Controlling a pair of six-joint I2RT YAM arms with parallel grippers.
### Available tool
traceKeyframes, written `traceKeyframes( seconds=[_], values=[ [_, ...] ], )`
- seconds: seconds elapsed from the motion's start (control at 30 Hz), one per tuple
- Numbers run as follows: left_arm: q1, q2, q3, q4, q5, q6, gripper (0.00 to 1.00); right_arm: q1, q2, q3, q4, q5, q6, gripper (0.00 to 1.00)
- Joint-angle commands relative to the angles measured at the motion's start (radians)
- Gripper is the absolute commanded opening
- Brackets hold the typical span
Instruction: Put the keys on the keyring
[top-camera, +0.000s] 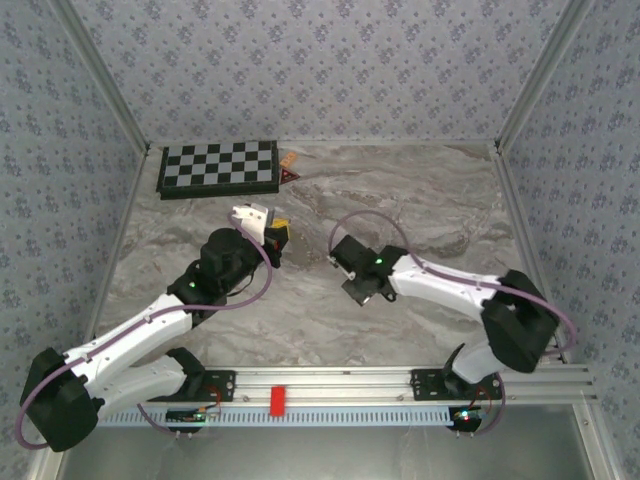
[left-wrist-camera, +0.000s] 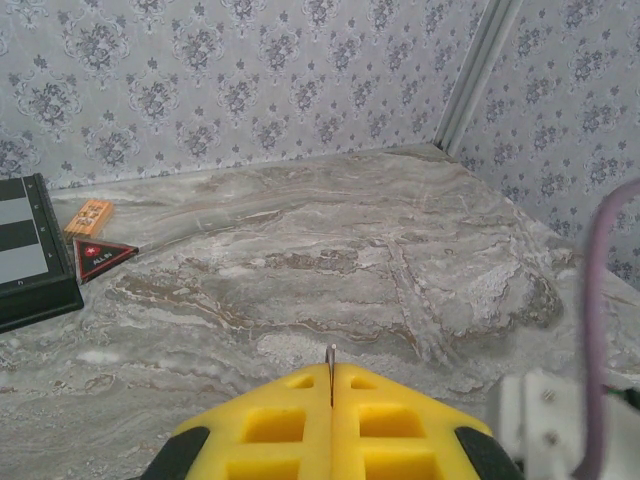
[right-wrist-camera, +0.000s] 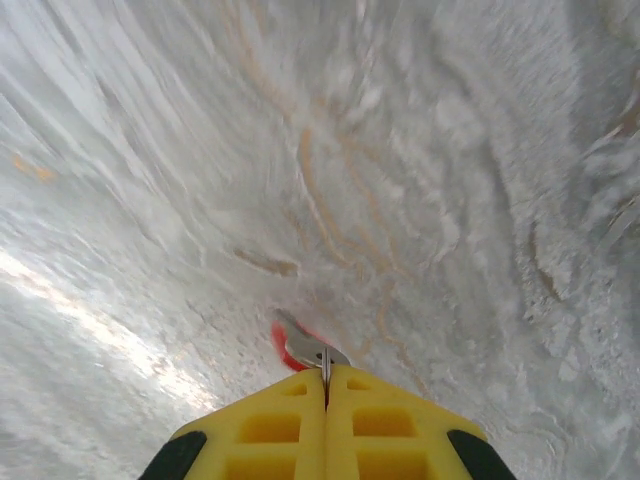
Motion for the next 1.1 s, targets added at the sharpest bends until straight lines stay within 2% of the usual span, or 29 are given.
traceKeyframes(
  seconds=[0.0,0.23,0.37,0.47,0.67,0.77,1.07],
  values=[
    [-0.002,-0.015,0.021,0.023,0.001,0.002,0.0,-0.052,-0.12,-0.046,0.103,-0.136,0.027,0.0],
    [-0.003,0.002,0.023,0.037,0.064,0.019,0.0,-0.234,-0.392,-0.215,0.386,-0.447,0.045,0.0],
    [-0.007,0.034,0.04,0.044,0.166,0.044,0.0,-0.295,-0.522,-0.34,0.612,-0.532,0.065,0.0],
    [-0.009,0.066,0.042,0.064,0.212,0.061,0.0,-0.307,-0.576,-0.378,0.688,-0.531,0.088,0.0],
    [-0.01,0.118,0.036,0.154,0.286,0.097,0.0,-0.323,-0.589,-0.352,0.694,-0.548,0.09,0.0],
    [-0.01,0.14,0.033,0.211,0.349,0.134,0.0,-0.31,-0.591,-0.336,0.686,-0.505,0.085,0.0],
    [-0.011,0.177,0.095,0.181,0.518,0.257,0.0,-0.269,-0.666,-0.431,0.877,-0.543,-0.066,0.0]
  ],
)
